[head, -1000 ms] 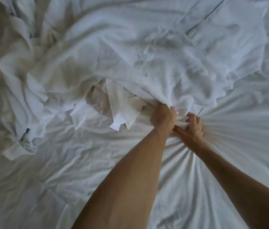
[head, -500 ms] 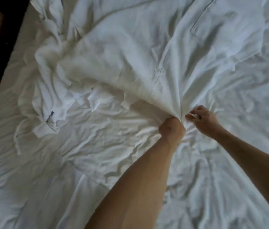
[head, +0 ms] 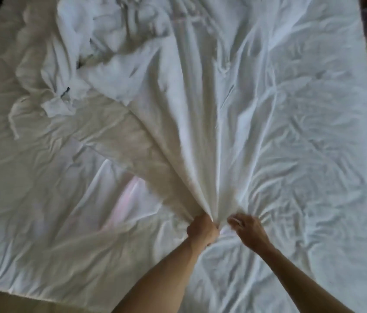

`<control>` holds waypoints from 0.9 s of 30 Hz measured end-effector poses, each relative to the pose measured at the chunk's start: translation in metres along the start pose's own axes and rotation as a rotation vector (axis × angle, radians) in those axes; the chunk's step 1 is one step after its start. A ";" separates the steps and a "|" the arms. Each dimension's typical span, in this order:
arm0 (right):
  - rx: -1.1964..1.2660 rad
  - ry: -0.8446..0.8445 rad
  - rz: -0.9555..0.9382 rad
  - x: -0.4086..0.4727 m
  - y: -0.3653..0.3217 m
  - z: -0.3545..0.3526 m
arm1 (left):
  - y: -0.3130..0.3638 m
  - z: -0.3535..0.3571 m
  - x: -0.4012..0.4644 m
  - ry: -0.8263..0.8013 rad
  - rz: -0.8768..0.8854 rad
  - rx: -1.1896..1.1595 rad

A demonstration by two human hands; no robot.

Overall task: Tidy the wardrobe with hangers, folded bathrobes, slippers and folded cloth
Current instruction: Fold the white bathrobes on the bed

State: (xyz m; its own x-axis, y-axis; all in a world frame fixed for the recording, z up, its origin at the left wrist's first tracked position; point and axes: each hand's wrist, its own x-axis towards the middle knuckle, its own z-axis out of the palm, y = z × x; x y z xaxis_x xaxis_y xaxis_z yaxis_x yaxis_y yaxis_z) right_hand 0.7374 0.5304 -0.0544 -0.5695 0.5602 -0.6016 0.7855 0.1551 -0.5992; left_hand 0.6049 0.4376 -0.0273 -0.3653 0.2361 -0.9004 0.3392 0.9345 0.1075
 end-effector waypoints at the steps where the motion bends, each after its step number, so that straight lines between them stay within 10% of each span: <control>1: -0.023 -0.041 0.027 -0.025 0.013 0.012 | -0.015 0.021 -0.014 -0.025 -0.016 0.012; 8: 0.004 -0.299 0.183 -0.139 0.052 0.070 | -0.090 0.095 -0.077 -0.077 -0.056 0.002; 17: 0.047 0.214 0.189 -0.033 -0.010 -0.005 | -0.060 0.002 -0.044 0.548 -0.075 -0.344; 27: 0.126 0.402 0.125 0.124 -0.075 -0.077 | -0.016 -0.173 0.072 0.833 -0.030 -0.026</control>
State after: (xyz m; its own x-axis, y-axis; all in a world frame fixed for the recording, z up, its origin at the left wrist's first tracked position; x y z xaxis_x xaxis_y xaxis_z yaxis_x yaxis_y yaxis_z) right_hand 0.6263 0.6507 -0.0439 -0.3130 0.8442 -0.4352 0.7923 -0.0206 -0.6098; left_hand 0.4233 0.4861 -0.0213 -0.8991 0.3207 -0.2978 0.3023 0.9472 0.1073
